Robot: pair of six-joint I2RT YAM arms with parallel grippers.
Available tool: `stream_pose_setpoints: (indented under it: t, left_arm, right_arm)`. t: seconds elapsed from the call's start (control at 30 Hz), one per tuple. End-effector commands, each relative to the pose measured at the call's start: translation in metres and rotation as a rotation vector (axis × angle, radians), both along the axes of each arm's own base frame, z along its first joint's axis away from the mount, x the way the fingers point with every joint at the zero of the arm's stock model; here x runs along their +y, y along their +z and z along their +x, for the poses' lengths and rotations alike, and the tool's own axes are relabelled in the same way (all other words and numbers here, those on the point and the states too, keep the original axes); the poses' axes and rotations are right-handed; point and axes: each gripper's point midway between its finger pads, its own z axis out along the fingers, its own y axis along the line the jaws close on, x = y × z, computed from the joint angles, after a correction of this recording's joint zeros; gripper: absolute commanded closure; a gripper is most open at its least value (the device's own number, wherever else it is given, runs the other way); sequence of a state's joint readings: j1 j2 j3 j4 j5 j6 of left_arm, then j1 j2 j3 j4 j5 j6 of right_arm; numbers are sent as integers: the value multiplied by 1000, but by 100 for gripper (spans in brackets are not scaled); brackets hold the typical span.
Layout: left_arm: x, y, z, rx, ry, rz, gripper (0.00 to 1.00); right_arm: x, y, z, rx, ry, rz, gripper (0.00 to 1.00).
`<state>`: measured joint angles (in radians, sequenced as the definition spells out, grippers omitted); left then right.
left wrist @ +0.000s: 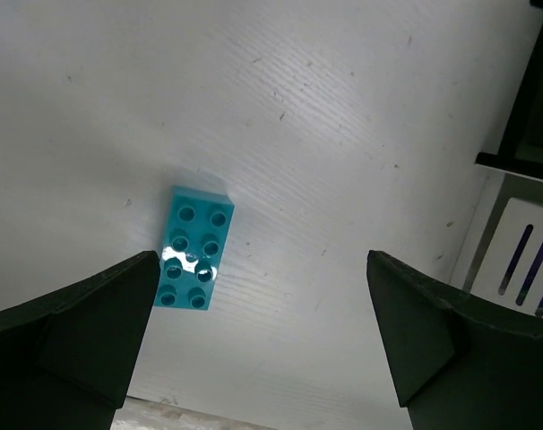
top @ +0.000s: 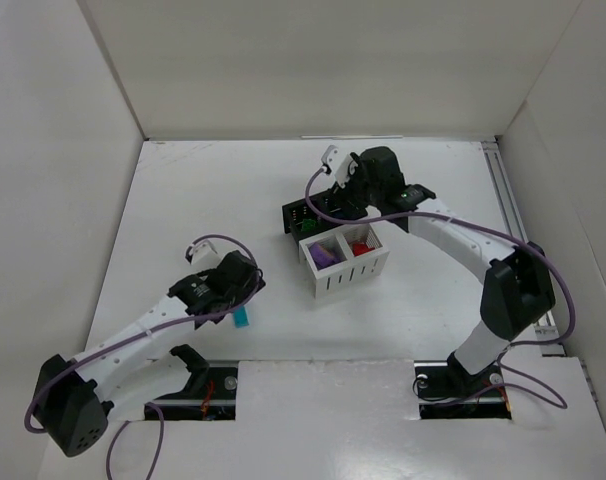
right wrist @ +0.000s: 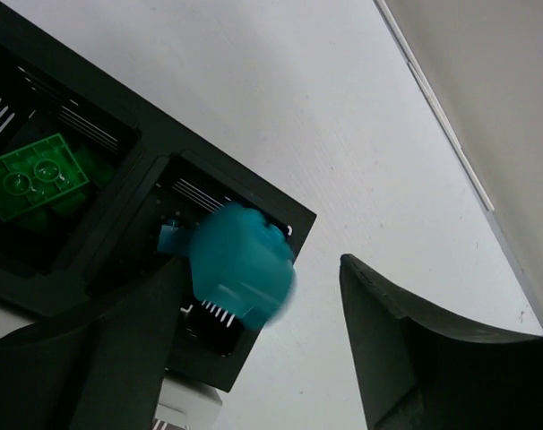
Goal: Sort the legos into containers by color
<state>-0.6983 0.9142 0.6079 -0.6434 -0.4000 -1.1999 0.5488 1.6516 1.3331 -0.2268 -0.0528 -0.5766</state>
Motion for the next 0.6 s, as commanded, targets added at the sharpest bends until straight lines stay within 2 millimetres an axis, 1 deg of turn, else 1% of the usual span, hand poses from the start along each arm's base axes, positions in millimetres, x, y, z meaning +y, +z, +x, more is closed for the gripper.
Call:
stream_pose_setpoints:
  t: [0.0, 0.03, 0.07, 0.13, 0.17, 0.2, 0.23, 0.27, 0.37, 0.4, 0.43, 0.47, 0.5, 0.53, 0.57]
  left_arm:
    - [-7, -11, -3, 28, 3, -47, 0]
    - [-11, -11, -3, 32, -3, -59, 0]
    - [-9, -16, -5, 41, -3, -51, 0]
    - [-11, -22, -5, 55, -7, -50, 0]
    - [-11, -22, -5, 55, -7, -50, 0]
    - [-10, -27, -6, 67, -15, -35, 1]
    - [-10, -30, -8, 83, -18, -32, 1]
    - [-10, -32, -8, 91, -18, -26, 4]
    - [-9, -37, -10, 110, -10, -15, 8]
    - [-8, -43, -11, 123, -9, -4, 11]
    - [-8, -43, -11, 123, -9, -4, 11]
    - [-7, -46, -12, 136, 0, 2, 13]
    - [-5, -50, -15, 158, 9, 15, 13]
    - [-3, -49, -14, 152, 12, 22, 16]
    - [-1, -55, -18, 169, 13, 35, 16]
  right_arm:
    - [4, 23, 2, -54, -32, 30, 24]
    - [3, 24, 3, -57, -41, 26, 20]
    - [1, 23, 0, -50, -41, 21, 19]
    - [-1, 34, -3, -71, -41, 35, 18]
    - [1, 33, -7, -69, -32, 34, 16]
    - [-1, 38, -11, -77, -32, 39, 14]
    - [-4, 41, -13, -77, -46, 45, 14]
    - [-7, 40, -17, -75, -46, 43, 14]
    - [-14, 45, -29, -83, -51, 58, 13]
    - [-19, 41, -33, -78, -59, 50, 13]
    - [-22, 48, -38, -91, -59, 59, 13]
    - [-23, 48, -40, -93, -59, 60, 13]
    - [-25, 48, -43, -94, -59, 61, 12]
    - [-28, 48, -48, -96, -59, 63, 12]
    - [-30, 48, -50, -96, -59, 63, 12]
